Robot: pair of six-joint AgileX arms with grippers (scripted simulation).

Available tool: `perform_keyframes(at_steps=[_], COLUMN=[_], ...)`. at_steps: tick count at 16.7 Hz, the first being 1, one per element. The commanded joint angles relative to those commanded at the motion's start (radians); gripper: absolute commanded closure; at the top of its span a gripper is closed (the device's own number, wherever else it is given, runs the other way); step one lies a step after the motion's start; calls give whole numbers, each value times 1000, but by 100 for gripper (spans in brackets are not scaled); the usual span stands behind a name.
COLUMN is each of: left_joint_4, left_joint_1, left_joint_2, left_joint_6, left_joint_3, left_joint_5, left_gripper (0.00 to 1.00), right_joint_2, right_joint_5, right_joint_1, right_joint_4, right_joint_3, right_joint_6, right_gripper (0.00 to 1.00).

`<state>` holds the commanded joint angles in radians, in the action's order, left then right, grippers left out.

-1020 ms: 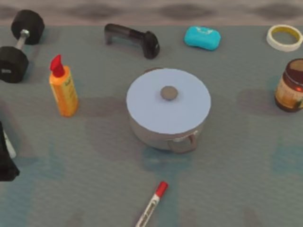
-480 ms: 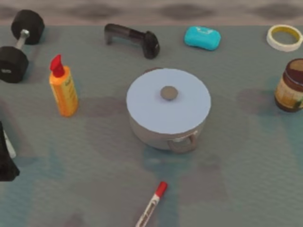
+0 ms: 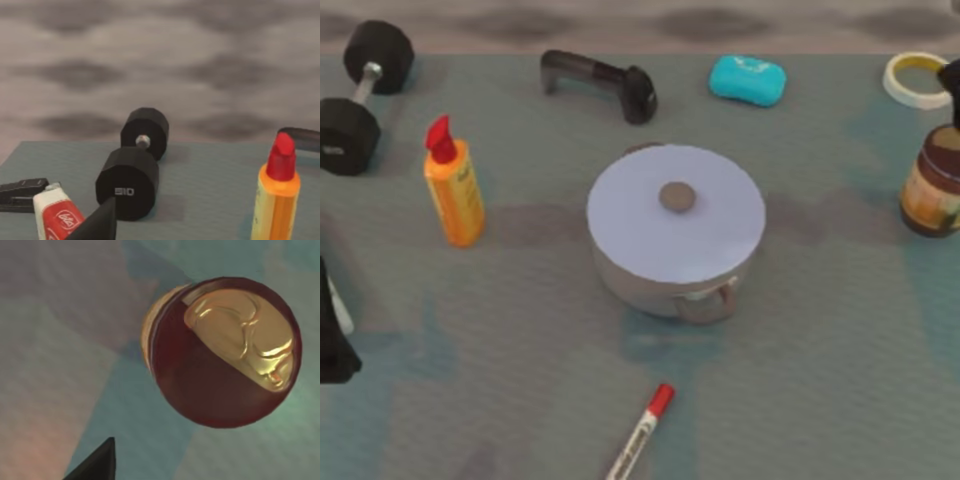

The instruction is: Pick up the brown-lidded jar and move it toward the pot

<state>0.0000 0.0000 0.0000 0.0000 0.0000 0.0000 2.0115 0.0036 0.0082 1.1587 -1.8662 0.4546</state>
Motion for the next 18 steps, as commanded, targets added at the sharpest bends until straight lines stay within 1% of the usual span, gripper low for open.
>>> perform_keyframes(at_steps=[4, 7, 14, 16, 18], left_joint_4=[0, 0, 0, 0, 0], left_joint_1=[0, 0, 0, 0, 0], left_joint_2=[0, 0, 0, 0, 0], left_joint_6=[0, 0, 0, 0, 0], left_joint_3=[0, 0, 0, 0, 0], left_joint_5=[0, 0, 0, 0, 0], left_gripper=[0, 0, 0, 0, 0], right_joint_2=[287, 396, 415, 415, 418], right_joint_5=[1, 2, 2, 2, 2], right_joint_1=[1, 1, 0, 2, 2], right_joint_4=[161, 225, 231, 193, 120], right_joint_3=[-268, -368, -380, -342, -275], right_joint_6=[64, 89, 93, 93, 93], right_gripper=[0, 0, 0, 0, 0])
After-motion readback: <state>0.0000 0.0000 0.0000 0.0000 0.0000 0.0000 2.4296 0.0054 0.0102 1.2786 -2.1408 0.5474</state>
